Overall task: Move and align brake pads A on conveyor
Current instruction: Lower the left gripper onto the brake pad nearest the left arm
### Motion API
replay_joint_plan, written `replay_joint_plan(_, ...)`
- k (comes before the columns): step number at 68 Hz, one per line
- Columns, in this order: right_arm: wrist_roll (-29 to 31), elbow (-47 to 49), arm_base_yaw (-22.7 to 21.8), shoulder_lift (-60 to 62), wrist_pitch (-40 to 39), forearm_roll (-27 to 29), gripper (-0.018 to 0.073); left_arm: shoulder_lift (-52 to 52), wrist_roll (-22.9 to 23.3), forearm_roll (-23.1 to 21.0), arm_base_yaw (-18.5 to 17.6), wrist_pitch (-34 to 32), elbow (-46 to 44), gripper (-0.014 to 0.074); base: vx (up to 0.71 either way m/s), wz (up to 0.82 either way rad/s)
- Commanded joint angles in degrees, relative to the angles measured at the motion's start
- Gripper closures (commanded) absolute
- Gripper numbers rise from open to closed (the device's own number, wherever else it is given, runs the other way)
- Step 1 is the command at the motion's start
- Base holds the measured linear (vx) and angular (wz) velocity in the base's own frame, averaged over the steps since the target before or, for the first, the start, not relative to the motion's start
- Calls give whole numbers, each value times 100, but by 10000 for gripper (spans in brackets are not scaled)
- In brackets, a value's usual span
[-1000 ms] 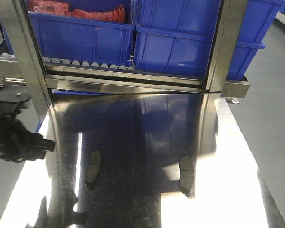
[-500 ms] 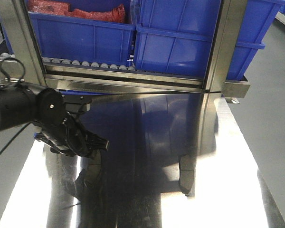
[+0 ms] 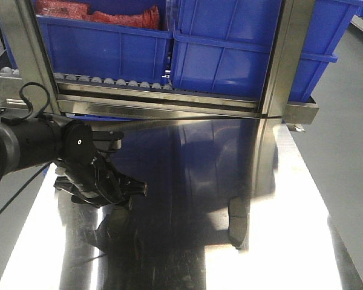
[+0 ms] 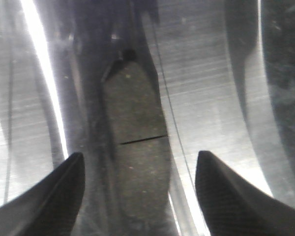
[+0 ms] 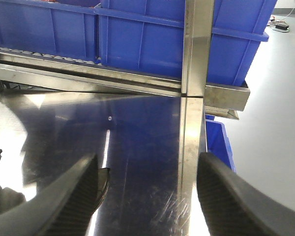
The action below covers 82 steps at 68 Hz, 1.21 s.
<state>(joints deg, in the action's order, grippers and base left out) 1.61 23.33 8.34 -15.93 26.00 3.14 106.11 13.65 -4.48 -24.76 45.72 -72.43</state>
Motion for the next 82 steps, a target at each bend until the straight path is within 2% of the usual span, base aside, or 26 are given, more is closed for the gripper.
replay_joint_plan(1,22,161,-27,-49,-418,-25,127,-245,93,-73,-39,-182,-168,120,0,0)
replay_joint_plan(13,22,161,-27,-49,-418,-25,127,-189,243,-82,-39,-192,-303,120,0,0)
replay_joint_plan(28,22,161,-27,-49,-418,-25,127,269,243,-61,-39,486,-806,120,0,0)
replay_joint_plan(37,22,161,-27,-49,-418,-25,127,439,247,-61,-39,633,-832,120,0,0)
replay_joint_plan(54,22,161,-27,-49,-418,-25,127,510,247,-15,-39,571,-834,122,0,0)
replay_joint_plan(82,22,161,-27,-49,-418,-25,127,801,392,48,-39,397,-834,178,0,0)
